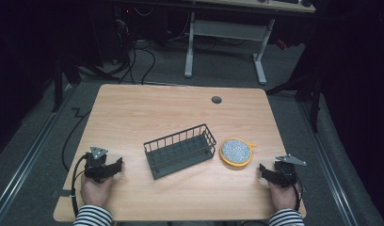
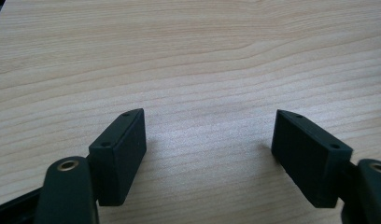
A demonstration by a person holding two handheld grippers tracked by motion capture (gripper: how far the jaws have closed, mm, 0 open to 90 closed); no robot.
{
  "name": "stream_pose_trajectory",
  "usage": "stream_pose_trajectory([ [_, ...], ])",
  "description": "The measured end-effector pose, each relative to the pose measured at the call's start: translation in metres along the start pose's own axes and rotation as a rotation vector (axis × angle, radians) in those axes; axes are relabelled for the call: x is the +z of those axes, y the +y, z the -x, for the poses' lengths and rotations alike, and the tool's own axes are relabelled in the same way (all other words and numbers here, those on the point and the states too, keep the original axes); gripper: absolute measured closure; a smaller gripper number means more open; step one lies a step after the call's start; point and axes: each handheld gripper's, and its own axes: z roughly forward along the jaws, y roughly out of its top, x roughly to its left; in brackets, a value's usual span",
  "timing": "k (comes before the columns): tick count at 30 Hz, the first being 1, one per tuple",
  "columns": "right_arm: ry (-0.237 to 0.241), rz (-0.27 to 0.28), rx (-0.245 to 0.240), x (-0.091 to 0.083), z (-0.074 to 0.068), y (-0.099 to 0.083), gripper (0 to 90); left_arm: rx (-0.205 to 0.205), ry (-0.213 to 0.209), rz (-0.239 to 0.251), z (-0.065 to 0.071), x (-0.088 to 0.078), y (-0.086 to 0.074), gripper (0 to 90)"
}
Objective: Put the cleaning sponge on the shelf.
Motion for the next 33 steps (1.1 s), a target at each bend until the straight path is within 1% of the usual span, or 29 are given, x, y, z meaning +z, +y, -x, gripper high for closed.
stream_pose_trajectory([
  [1,0.013,-0.02,0.004,-0.001,0.0,0.003,34.8,0.0,-0.003,-0.001,0.0,0.0,0.0,26.2],
  [2,0.013,-0.02,0.004,-0.001,0.0,0.003,34.8,0.002,-0.003,-0.001,0.0,0.0,0.0,26.2],
  [3,0.034,-0.027,0.021,-0.001,0.0,0.005,35.5,0.003,-0.004,-0.002,0.0,0.0,0.0,25.8],
  [5,0.041,-0.027,0.025,-0.002,0.0,0.005,35.7,0.003,-0.005,-0.003,0.0,0.0,0.0,25.8],
  [6,0.066,-0.038,0.035,-0.002,0.0,0.007,36.9,0.002,-0.004,-0.001,0.0,0.0,0.0,25.8],
  [7,0.071,-0.038,0.036,-0.003,0.0,0.008,37.4,0.002,-0.004,-0.001,0.0,0.0,0.0,25.8],
  [9,0.076,-0.032,0.034,-0.005,-0.002,0.011,38.3,0.003,-0.006,-0.002,0.0,0.0,0.0,25.6],
  [13,0.105,-0.006,0.035,-0.011,-0.006,0.021,38.6,0.006,-0.008,-0.003,0.0,0.0,0.0,25.5],
  [14,0.105,-0.006,0.035,-0.011,-0.006,0.021,38.6,0.006,-0.007,-0.003,0.0,0.0,0.0,25.5],
  [15,0.121,-0.008,0.026,-0.013,-0.009,0.027,38.3,0.006,-0.008,-0.004,0.0,0.0,0.0,25.5],
  [17,0.128,-0.007,0.018,-0.013,-0.011,0.03,37.5,0.006,-0.008,-0.004,0.0,0.0,0.0,25.5],
  [18,0.141,-0.01,0.022,-0.014,-0.013,0.036,36.7,0.006,-0.008,-0.004,0.0,0.0,0.0,25.5],
  [20,0.141,-0.015,0.017,-0.014,-0.015,0.038,36.7,0.006,-0.009,-0.004,0.0,0.0,0.0,25.5],
  [21,0.148,-0.023,0.011,-0.013,-0.018,0.043,36.8,0.008,-0.01,-0.005,-0.001,0.0,0.0,25.5],
  [24,0.169,-0.05,0.011,-0.01,-0.023,0.049,36.6,0.008,-0.009,-0.004,0.0,0.0,0.0,25.6],
  [25,0.169,-0.05,0.011,-0.01,-0.023,0.049,36.6,0.008,-0.009,-0.004,0.0,0.0,0.0,25.6],
  [26,0.177,-0.076,0.0,-0.008,-0.025,0.054,36.2,0.008,-0.01,-0.004,0.0,0.0,0.0,25.5],
  [28,0.178,-0.083,-0.004,-0.007,-0.027,0.056,35.1,0.008,-0.01,-0.005,-0.001,0.0,0.0,25.5],
  [32,0.211,-0.114,0.005,-0.001,-0.033,0.07,32.2,0.008,-0.01,-0.005,-0.001,0.0,0.0,25.5],
  [33,0.216,-0.13,0.006,0.001,-0.034,0.073,31.4,0.008,-0.01,-0.005,-0.001,0.0,0.0,25.6],
])
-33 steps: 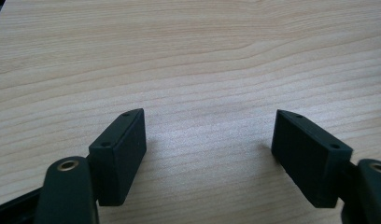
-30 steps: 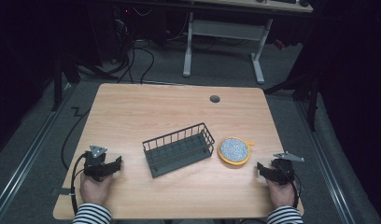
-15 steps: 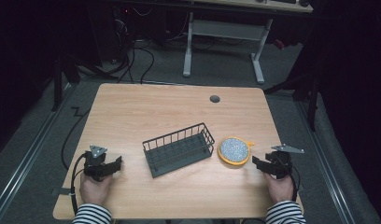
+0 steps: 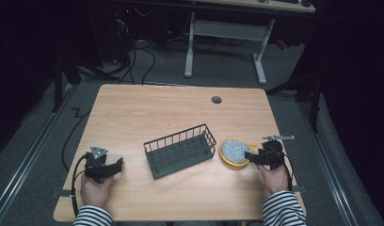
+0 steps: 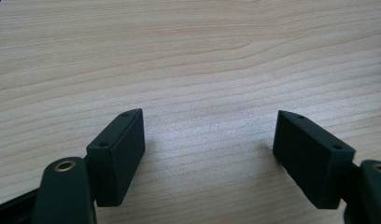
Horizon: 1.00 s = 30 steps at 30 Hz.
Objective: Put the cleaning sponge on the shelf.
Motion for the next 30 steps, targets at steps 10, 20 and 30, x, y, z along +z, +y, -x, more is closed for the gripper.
stream_pose_trajectory([
  [10,0.01,-0.087,0.013,0.023,-0.002,0.024,30.5,0.0,0.0,0.001,0.0,0.0,0.0,25.6],
  [20,0.029,-0.171,0.031,0.04,-0.005,0.026,33.5,0.002,0.003,0.001,0.0,0.0,0.0,25.6],
  [30,0.052,-0.186,0.02,0.041,-0.002,0.027,57.0,0.002,0.002,0.001,0.0,0.0,0.0,25.5],
])
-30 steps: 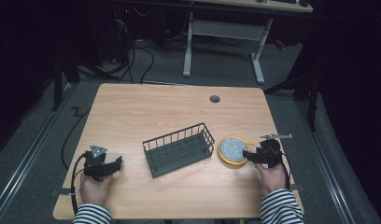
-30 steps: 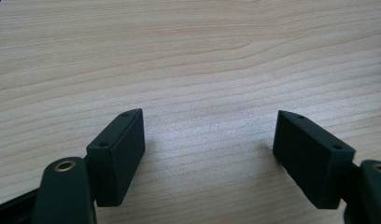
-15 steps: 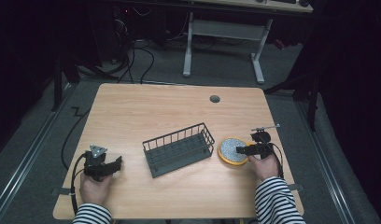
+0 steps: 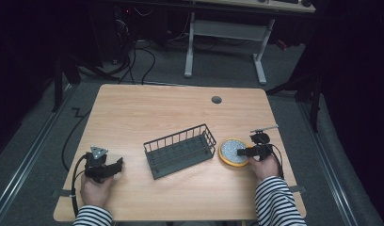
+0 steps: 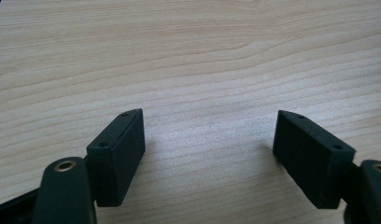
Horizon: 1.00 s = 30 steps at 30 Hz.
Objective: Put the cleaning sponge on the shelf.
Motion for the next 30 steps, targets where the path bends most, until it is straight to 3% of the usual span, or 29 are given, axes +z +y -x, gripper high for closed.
stream_pose_trajectory([
  [3,-0.002,0.0,-0.02,-0.002,0.001,0.002,67.9,0.001,0.003,0.0,0.0,0.0,0.0,25.6],
  [8,-0.017,0.003,-0.056,-0.002,-0.003,0.003,76.9,0.001,0.004,0.001,0.001,0.0,0.0,25.7],
  [19,0.037,0.053,-0.059,-0.01,-0.003,0.002,80.1,0.003,-0.001,0.0,0.0,0.0,0.0,25.5],
  [30,0.035,0.097,-0.086,-0.033,0.0,-0.002,80.4,0.005,-0.003,0.0,0.0,0.0,0.0,25.5],
])
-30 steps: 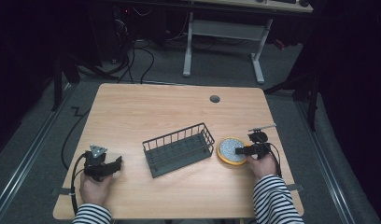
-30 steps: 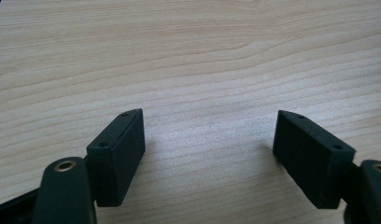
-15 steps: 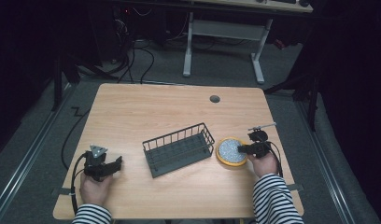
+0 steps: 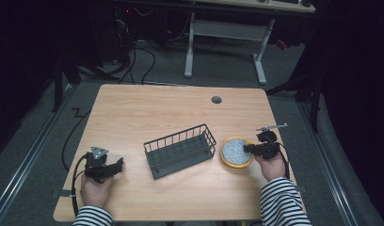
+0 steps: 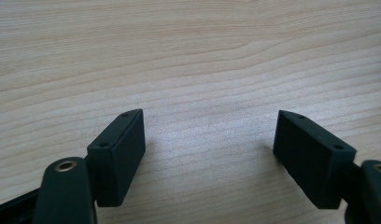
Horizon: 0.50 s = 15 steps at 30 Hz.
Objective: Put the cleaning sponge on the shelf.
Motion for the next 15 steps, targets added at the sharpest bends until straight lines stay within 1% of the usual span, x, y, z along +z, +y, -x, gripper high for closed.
stream_pose_trajectory([
  [3,-0.006,0.008,-0.01,-0.005,0.0,0.001,80.4,0.0,-0.001,-0.001,0.0,0.0,0.0,25.5],
  [4,-0.002,0.022,-0.017,-0.01,-0.001,0.002,80.4,0.0,-0.001,-0.001,0.0,0.0,0.0,25.5],
  [8,-0.01,0.039,-0.038,-0.018,-0.003,0.004,80.4,0.0,-0.001,0.0,0.0,0.0,0.0,25.4],
  [13,-0.006,0.049,-0.033,-0.022,0.0,0.003,80.4,0.0,-0.001,0.0,0.0,0.0,0.0,25.4],
  [15,-0.007,0.064,-0.037,-0.028,0.0,0.004,80.4,0.0,-0.002,-0.001,0.0,0.0,0.0,25.4],
])
